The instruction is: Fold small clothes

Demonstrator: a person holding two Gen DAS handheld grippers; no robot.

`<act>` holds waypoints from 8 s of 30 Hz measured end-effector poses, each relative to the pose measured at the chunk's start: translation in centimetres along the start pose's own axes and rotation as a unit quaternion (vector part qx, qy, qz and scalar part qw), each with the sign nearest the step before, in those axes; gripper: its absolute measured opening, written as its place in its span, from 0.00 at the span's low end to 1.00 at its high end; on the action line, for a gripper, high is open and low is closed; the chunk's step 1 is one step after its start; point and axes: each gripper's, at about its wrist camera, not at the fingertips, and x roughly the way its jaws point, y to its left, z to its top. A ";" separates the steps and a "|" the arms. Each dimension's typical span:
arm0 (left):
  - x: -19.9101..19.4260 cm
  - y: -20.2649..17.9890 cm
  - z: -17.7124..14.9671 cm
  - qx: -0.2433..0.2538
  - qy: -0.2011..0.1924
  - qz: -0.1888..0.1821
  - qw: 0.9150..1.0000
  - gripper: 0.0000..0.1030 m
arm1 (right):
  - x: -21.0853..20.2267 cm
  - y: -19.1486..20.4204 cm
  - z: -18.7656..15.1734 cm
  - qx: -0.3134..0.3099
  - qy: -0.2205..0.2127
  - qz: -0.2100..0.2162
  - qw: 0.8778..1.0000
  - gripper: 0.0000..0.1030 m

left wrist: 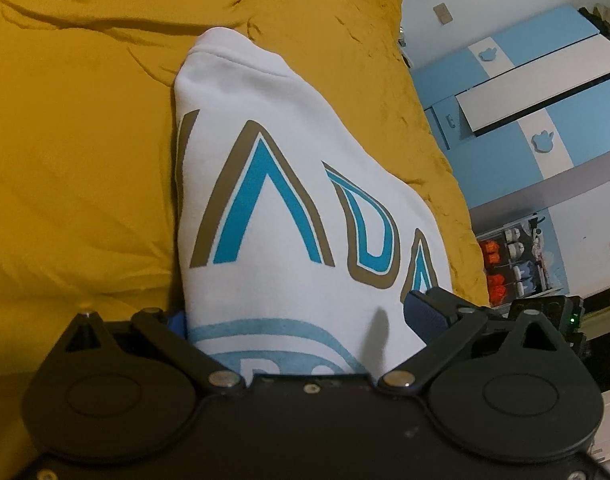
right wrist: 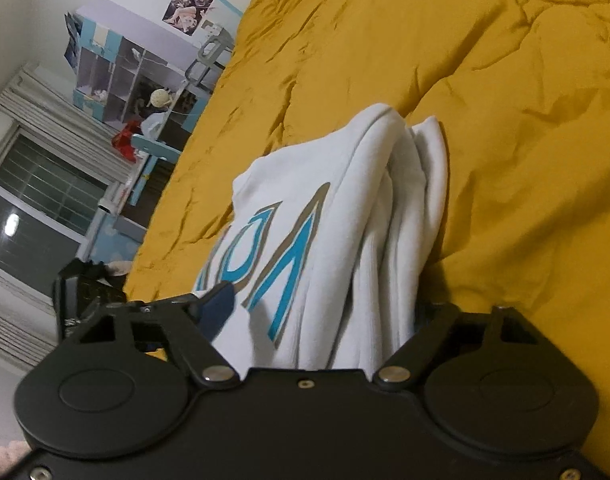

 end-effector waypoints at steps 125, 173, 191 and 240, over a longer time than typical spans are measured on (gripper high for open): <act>-23.0 6.8 -8.1 -0.017 -0.100 0.113 0.988 0.28 | 4.7 12.9 -4.2 -0.122 -0.018 -0.098 0.988 0.24; -12.0 5.2 4.8 0.047 -0.147 0.212 0.965 0.49 | 16.2 16.9 0.3 -0.222 -0.051 -0.229 0.946 0.11; -18.0 0.0 -4.0 0.104 -0.209 0.270 0.934 1.00 | 6.6 22.6 -6.5 -0.249 -0.139 -0.200 0.937 0.84; -18.4 2.4 -11.8 0.119 -0.147 0.245 0.951 0.65 | 3.5 16.1 -12.3 -0.193 -0.083 -0.245 0.947 0.57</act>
